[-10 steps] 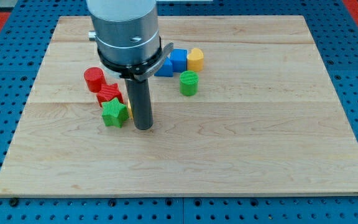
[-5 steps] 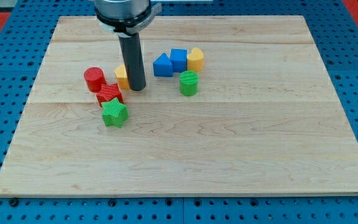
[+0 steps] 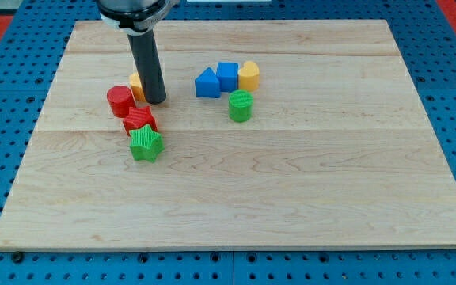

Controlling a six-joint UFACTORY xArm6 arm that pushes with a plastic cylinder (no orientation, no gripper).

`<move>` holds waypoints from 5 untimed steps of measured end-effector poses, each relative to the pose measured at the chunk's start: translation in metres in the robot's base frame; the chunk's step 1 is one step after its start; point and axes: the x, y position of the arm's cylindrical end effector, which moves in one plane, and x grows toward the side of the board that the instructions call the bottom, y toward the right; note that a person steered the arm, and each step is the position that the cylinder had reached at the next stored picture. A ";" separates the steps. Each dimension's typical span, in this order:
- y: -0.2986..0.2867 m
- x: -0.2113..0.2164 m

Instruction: Place the yellow hexagon left to the blue triangle

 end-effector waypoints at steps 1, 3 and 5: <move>0.000 -0.015; 0.004 0.003; 0.051 0.007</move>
